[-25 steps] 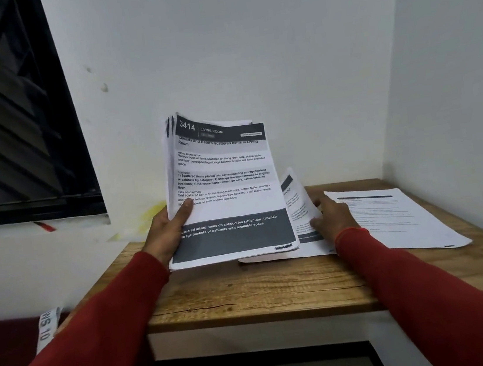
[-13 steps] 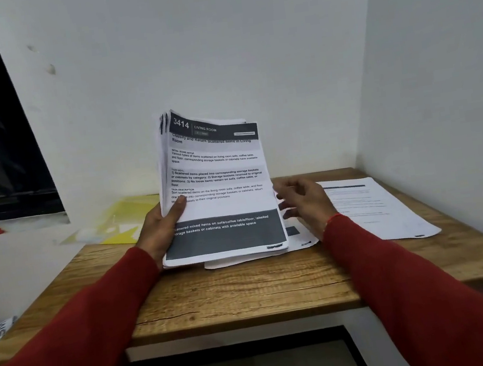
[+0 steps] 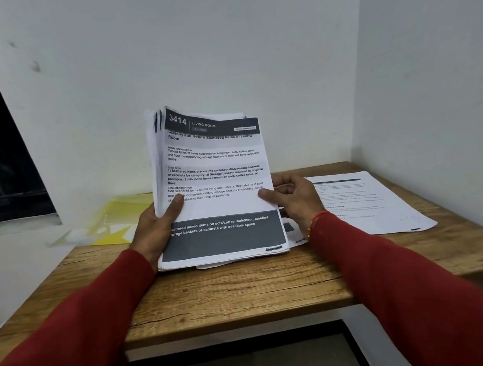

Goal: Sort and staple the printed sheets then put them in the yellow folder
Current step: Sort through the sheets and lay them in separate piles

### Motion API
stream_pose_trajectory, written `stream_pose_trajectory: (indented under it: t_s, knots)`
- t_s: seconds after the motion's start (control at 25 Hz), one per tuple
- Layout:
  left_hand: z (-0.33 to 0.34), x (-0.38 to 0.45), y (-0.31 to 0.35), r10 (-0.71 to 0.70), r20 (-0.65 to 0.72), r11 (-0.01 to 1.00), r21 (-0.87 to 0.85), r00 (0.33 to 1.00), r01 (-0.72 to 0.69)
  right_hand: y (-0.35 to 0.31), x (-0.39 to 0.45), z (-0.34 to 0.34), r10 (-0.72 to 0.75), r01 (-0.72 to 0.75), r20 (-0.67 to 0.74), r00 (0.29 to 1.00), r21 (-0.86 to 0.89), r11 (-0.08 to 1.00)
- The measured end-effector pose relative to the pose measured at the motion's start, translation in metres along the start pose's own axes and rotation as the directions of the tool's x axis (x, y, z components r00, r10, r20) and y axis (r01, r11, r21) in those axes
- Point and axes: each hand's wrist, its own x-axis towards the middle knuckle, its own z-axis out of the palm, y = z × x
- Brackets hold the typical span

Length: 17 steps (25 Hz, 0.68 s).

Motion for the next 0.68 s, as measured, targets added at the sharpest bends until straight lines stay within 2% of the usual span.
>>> stream_pose_trajectory:
  t_s: [0.16,0.68]
  knots:
    - [-0.0018,-0.0004,0.0029,0.021,-0.001,1.0,0.021,1.0,-0.021,-0.004,0.0011,-0.0038,-0.024,0.025,-0.005,1.0,0.081,0.996]
    - [-0.0044,0.0011,0.0031,0.057,-0.009,0.998,0.002,0.998,-0.057,-0.0084,-0.0007,-0.0043,-0.088,0.089,-0.014,0.996,0.095,0.991]
